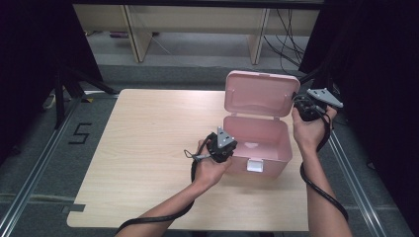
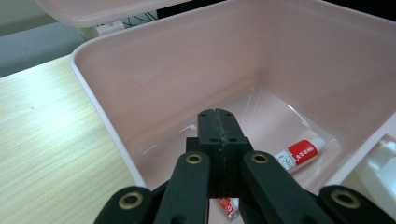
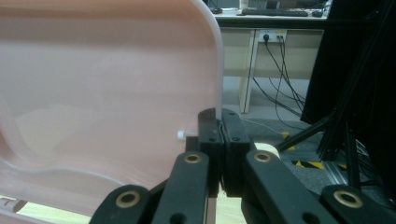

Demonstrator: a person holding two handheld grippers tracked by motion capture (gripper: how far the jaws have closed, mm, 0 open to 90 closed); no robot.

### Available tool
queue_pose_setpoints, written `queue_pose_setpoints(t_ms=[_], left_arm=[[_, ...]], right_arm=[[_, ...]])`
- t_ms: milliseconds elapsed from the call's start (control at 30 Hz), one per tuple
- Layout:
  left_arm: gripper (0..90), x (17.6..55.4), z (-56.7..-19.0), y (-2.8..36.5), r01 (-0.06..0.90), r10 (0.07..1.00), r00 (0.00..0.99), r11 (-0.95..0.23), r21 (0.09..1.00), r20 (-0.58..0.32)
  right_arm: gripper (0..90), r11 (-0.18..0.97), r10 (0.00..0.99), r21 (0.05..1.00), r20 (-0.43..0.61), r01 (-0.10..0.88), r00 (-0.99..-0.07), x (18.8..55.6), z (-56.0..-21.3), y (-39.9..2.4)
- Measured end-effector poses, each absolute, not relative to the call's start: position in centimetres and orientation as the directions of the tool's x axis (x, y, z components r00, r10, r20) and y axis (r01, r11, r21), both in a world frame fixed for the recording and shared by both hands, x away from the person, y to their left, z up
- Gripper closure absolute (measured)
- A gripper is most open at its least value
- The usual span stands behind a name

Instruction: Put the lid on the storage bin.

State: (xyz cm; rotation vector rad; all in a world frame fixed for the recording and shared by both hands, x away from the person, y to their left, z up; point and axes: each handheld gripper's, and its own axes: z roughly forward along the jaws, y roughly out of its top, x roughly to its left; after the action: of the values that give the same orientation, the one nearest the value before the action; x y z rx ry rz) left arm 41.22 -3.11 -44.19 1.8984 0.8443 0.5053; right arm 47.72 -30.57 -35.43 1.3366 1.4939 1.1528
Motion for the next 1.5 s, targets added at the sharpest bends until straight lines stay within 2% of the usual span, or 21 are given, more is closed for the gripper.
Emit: queue_pose_setpoints(t_ms=[167,200,1500], left_arm=[[90.0,41.2,-44.2,-3.1,0.34,0.738,0.674,-0.298,0.892,-0.01],[90.0,41.2,-44.2,-3.1,0.34,0.738,0.674,-0.298,0.892,-0.01],[90.0,41.2,-44.3,-3.1,0.336,0.738,0.675,-0.289,0.896,-0.015]], right_arm=[[90.0,0.003,0.994,0.965,0.025,0.262,-0.104,47.3,-35.5,-30.4],[90.0,0.031,0.993,0.969,-0.003,0.244,-0.114,47.3,-35.6,-30.6],[90.0,0.057,0.994,0.975,-0.036,0.213,-0.102,45.3,-36.2,-30.3]])
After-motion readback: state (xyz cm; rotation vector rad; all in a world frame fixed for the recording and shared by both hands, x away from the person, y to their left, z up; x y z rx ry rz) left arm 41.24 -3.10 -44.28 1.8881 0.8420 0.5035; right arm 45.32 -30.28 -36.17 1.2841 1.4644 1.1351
